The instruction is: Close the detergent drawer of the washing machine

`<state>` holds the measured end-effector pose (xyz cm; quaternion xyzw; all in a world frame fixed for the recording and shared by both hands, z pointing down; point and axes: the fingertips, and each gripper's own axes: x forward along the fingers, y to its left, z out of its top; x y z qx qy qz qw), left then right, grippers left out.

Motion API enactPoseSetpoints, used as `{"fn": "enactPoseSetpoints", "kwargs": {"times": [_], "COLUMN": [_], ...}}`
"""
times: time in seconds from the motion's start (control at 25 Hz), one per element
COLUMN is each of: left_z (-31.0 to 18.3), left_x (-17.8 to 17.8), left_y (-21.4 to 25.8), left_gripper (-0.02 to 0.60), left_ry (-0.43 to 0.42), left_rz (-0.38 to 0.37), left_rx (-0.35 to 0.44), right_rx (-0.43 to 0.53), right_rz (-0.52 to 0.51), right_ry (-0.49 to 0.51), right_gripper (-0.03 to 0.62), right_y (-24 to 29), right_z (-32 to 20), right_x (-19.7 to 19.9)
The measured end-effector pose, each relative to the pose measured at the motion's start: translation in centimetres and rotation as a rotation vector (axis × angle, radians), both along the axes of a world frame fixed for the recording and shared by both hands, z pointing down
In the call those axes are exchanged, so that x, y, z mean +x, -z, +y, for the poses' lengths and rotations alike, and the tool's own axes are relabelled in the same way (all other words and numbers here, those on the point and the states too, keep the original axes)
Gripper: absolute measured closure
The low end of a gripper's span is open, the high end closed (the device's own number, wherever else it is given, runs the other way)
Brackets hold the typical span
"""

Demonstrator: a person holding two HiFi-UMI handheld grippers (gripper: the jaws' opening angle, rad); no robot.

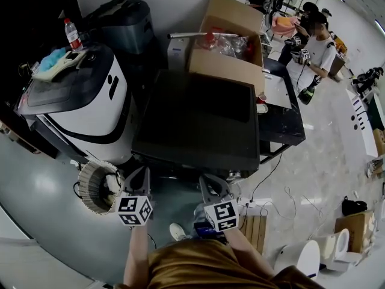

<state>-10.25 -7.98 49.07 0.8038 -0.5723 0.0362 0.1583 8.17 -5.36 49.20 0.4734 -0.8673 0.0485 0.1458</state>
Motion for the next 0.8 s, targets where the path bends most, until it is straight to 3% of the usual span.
{"fn": "enactPoseSetpoints", "kwargs": {"times": [0.8], "left_z": [-0.08], "left_x": [-1.05], "left_y": [-0.86], "left_gripper": [0.557], "left_ry": [0.021], "left_rz": [-0.002], "left_rx": [-0.023], "right_rx": [-0.021], "right_rz": [-0.001], "right_ry": [0.012], "right_gripper": [0.582], "right_y": [-0.33], "right_z": [-0.26], "right_x": [-0.36]}}
